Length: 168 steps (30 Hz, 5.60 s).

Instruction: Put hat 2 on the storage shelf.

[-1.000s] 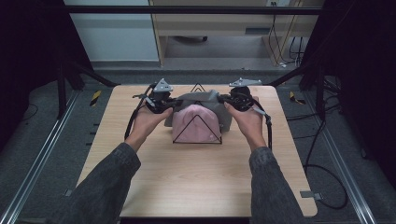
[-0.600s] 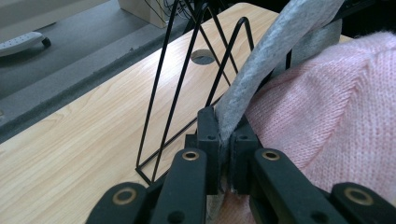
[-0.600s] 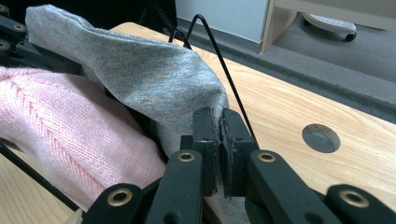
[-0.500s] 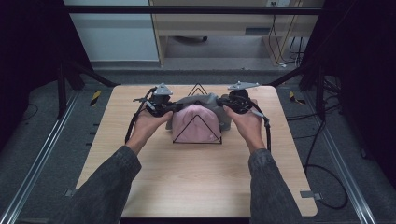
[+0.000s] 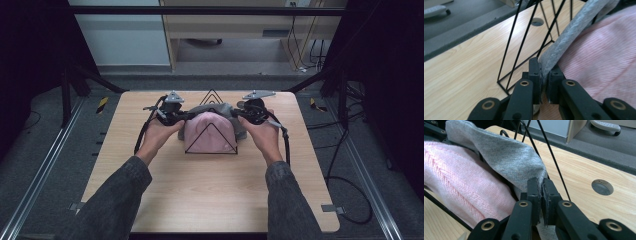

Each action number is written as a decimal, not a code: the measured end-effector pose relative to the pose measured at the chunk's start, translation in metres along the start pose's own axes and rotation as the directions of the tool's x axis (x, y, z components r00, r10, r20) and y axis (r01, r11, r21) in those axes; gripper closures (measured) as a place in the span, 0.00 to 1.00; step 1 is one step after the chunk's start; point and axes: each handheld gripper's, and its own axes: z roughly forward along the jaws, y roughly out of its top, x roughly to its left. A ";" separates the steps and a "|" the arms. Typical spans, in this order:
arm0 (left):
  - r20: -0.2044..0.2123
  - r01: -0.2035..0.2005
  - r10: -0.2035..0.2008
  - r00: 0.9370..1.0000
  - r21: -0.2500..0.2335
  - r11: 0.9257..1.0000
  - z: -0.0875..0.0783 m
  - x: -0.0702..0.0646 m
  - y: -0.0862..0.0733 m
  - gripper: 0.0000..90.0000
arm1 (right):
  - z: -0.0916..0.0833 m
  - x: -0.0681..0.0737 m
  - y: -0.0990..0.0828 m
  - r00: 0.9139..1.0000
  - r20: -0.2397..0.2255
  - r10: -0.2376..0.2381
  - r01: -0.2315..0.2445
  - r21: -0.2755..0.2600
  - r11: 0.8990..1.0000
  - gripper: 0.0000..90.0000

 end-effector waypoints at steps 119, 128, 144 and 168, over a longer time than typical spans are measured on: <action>0.031 -0.118 0.116 0.993 0.078 0.990 -0.102 -0.046 -0.122 0.05 | -0.104 0.046 -0.106 0.994 0.082 -0.069 0.064 0.059 0.996 0.09; 0.048 -0.101 0.095 0.994 0.135 0.986 -0.090 -0.044 -0.142 0.05 | -0.090 0.040 -0.141 0.996 0.083 -0.044 0.033 0.130 0.991 0.10; 0.067 -0.070 0.058 0.996 0.208 0.976 -0.072 -0.039 -0.169 0.05 | -0.075 0.039 -0.164 0.996 0.084 -0.028 0.011 0.194 0.981 0.11; 0.005 -0.029 0.029 1.000 0.190 0.981 -0.061 -0.031 -0.190 0.00 | -0.055 0.024 -0.180 0.991 0.132 -0.015 -0.022 0.278 0.960 0.08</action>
